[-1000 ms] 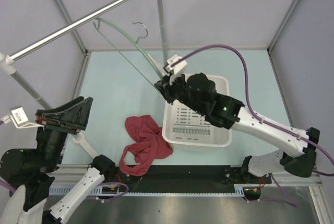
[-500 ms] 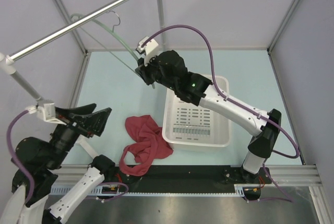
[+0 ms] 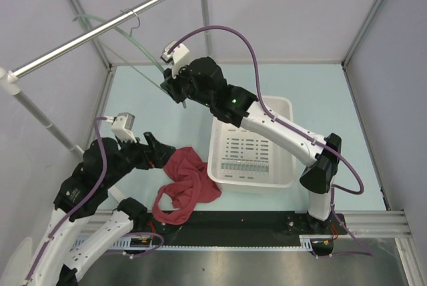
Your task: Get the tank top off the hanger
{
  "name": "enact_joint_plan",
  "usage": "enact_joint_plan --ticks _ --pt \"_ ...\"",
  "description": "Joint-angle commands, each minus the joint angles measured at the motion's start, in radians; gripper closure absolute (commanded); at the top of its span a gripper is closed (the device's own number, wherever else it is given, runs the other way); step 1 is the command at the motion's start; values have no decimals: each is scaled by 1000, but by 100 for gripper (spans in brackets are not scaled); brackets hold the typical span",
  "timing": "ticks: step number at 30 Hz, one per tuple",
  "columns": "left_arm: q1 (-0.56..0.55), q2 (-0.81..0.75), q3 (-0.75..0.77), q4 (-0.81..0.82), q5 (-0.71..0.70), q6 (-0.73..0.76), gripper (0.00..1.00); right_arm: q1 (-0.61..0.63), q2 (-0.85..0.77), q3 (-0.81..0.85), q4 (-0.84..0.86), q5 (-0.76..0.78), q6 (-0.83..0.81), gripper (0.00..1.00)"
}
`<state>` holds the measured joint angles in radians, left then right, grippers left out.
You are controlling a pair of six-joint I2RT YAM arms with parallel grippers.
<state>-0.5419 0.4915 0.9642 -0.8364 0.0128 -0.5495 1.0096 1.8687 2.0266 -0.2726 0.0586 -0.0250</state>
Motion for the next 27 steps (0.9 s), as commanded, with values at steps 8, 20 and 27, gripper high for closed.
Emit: enact_joint_plan --ticks 8,20,27 --pt "-3 4 -215 17 69 -154 11 -12 -16 -14 50 -17 20 100" --pt "-33 30 -410 164 139 -277 1 -32 -91 -109 42 10 53 27" --pt "-73 107 -482 172 45 -447 0 -81 -308 -354 108 21 105 11"
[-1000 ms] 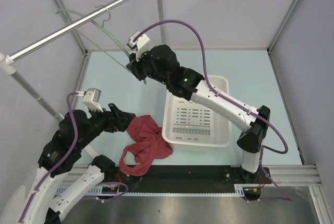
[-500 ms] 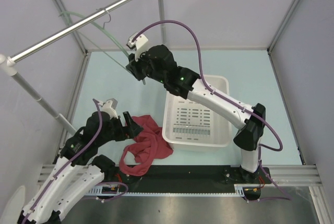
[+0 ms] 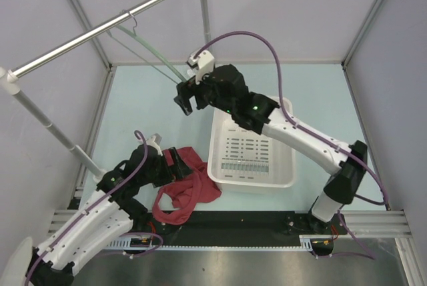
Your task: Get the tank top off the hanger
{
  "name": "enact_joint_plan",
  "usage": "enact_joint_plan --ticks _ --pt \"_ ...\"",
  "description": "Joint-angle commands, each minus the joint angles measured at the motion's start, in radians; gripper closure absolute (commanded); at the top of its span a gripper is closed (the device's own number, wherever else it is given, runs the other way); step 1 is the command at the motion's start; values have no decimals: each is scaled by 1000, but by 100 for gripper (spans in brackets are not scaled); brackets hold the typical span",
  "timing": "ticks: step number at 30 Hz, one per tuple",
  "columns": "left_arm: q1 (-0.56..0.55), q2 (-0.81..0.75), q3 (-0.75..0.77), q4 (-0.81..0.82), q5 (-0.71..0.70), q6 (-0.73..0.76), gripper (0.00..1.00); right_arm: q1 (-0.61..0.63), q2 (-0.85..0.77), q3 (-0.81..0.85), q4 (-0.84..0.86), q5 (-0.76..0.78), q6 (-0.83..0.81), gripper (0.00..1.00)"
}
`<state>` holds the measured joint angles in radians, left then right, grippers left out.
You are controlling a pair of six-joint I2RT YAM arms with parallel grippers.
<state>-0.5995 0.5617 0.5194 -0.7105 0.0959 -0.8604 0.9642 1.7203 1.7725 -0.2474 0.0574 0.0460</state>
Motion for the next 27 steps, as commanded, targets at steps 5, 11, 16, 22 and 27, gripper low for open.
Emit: enact_joint_plan --ticks 5,11,16,22,27 --pt "-43 150 -64 8 -38 -251 1 -76 -341 -257 103 36 57 10" --pt "-48 292 -81 51 -30 -322 1 -104 -543 -467 105 74 80 9" --pt "-46 388 -68 115 -74 -353 9 -116 -734 -599 56 124 100 10" --pt "-23 425 -152 409 -62 -390 39 -116 -892 -688 -24 165 137 10" --pt "101 411 -151 403 -22 -326 100 -117 -967 -716 -108 193 149 10"
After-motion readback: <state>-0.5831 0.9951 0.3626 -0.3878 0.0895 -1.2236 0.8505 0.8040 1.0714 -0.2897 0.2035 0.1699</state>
